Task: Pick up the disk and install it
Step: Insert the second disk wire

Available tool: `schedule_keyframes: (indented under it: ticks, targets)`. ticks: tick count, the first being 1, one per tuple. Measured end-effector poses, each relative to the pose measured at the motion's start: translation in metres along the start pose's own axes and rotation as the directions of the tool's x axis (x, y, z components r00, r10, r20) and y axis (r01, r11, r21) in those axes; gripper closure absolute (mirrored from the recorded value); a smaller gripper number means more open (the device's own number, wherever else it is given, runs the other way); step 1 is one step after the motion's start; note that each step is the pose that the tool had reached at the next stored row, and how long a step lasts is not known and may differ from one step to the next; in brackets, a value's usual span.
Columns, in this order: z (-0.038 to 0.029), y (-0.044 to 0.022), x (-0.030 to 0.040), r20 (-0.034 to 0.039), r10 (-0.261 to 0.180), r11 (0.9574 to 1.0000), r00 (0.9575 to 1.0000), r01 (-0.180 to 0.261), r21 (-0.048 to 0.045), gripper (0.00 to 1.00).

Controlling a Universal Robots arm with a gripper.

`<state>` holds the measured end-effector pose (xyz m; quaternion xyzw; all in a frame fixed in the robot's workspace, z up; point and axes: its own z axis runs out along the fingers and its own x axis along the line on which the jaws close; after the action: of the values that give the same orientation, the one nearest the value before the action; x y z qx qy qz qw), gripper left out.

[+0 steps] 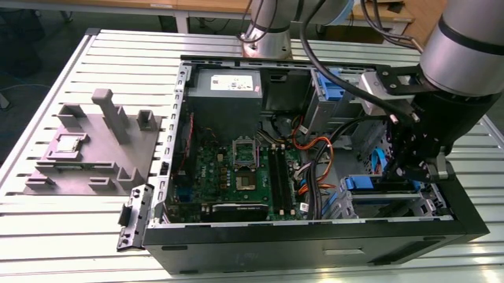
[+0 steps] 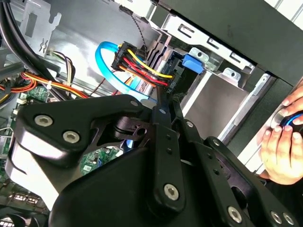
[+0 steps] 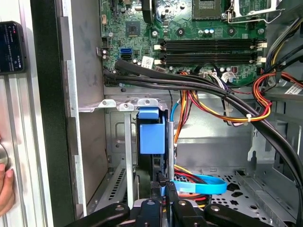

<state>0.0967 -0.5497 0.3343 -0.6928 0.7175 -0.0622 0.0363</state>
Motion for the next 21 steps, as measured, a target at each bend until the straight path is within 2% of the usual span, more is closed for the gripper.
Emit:
schedule_keyframes:
  ticks: [6,21]
  targets:
    - [0.0045,0.0005,0.0019,0.0011,0.0,1.0,1.0,0.0,0.0,0.84]
    - [0.0051,0.0006,0.002,0.0022,0.0,1.0,1.0,0.0,-0.0001,0.83]
